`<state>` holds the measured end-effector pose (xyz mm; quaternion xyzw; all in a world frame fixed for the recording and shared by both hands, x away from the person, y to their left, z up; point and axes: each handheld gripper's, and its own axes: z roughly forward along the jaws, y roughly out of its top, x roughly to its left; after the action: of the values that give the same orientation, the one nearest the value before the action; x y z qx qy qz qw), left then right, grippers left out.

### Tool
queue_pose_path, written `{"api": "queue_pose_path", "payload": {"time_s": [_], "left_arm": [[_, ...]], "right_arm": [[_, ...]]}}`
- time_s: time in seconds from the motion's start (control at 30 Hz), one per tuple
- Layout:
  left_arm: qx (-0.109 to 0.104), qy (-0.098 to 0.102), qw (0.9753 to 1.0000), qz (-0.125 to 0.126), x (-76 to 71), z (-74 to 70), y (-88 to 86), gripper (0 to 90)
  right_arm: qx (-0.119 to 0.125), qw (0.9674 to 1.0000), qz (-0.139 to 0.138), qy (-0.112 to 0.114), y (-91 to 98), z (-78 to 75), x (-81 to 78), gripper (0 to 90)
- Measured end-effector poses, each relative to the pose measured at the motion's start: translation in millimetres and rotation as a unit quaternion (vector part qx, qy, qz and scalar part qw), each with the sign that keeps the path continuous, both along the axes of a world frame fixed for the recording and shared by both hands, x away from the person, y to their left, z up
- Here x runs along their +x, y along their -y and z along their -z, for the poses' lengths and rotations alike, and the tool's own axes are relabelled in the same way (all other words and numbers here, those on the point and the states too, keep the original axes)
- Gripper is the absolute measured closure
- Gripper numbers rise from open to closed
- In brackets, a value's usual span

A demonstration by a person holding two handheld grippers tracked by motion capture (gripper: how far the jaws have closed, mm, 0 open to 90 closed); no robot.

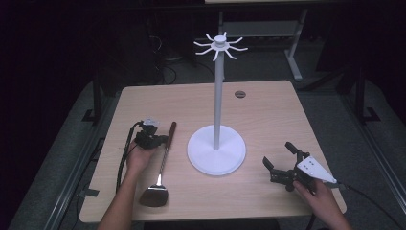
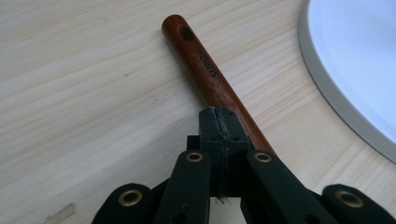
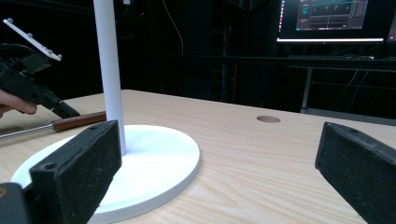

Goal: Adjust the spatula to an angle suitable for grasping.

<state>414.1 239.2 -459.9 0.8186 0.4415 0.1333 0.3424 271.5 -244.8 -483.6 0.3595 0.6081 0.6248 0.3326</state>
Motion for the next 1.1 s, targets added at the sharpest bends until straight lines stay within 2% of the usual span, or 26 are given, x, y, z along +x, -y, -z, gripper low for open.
{"api": "queue_pose_path", "payload": {"time_s": [0.17, 0.2, 0.67, 0.77, 0.97, 1.0, 1.1], "left_arm": [[-0.004, 0.003, 0.9999, 0.010, -0.6, -0.1, 5.9, 89.6], [-0.010, -0.002, 0.9999, 0.012, -2.0, -0.3, 10.0, 89.6], [-0.012, -0.002, 0.9991, 0.041, -6.2, -0.8, 29.4, 89.6], [-0.006, -0.002, 0.9986, 0.052, -7.2, -1.4, 34.5, 89.6], [-0.007, -0.005, 0.9984, 0.056, -7.4, -2.3, 33.8, 89.6], [-0.013, -0.005, 0.9986, 0.051, -8.9, -4.0, 33.2, 89.6], [-0.012, -0.005, 0.9984, 0.055, -15.1, -11.8, 28.6, 89.6]], "right_arm": [[0.000, 1.0000, 0.000, 0.000, -0.1, 0.0, 0.0, 0.0], [0.000, 1.0000, 0.000, 0.000, -0.1, 0.0, 0.0, 0.0], [0.000, 1.0000, 0.000, 0.000, 0.0, 0.0, 0.0, 0.0], [-0.001, 1.0000, 0.000, 0.000, 0.0, 0.0, 0.0, 0.0], [0.000, 1.0000, 0.000, 0.000, -0.1, 0.0, 0.0, 0.0], [0.000, 1.0000, -0.001, 0.001, -0.1, 0.0, 0.0, 0.0], [0.000, 1.0000, 0.000, 0.001, -0.2, 0.0, -0.1, 0.0]]}}
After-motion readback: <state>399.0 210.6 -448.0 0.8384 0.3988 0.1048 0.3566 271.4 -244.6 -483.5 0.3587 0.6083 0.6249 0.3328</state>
